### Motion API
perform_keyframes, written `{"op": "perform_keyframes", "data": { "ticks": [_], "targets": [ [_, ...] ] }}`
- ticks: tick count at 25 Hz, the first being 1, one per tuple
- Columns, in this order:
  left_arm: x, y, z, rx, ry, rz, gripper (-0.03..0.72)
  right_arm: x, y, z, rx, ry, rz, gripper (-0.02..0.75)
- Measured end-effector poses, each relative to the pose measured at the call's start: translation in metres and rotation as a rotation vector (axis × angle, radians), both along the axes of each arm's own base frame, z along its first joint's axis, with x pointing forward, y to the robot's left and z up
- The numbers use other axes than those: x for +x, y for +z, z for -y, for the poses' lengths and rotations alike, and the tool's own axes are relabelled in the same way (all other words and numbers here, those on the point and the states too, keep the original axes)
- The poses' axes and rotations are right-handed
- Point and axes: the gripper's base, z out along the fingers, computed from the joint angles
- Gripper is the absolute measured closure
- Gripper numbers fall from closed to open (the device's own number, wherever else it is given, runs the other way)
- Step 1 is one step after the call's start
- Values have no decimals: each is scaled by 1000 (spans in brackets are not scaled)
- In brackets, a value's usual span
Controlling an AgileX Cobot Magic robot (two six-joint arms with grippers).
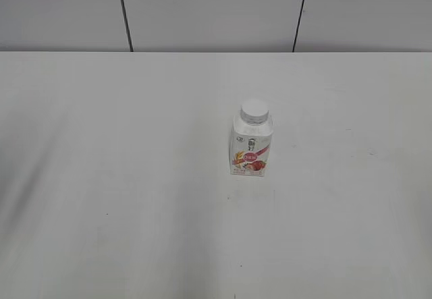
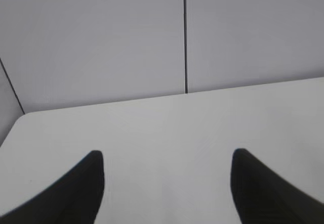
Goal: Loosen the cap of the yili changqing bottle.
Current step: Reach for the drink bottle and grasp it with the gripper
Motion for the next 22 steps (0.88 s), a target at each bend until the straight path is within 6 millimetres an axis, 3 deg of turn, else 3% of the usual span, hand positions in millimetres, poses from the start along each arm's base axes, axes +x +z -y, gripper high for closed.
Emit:
{"op": "perform_keyframes", "data": {
  "ticks": [22],
  "targets": [
    [49,-36,3,-97,16,-62,209,0,0,0,0,0,0,228]
  ]
}}
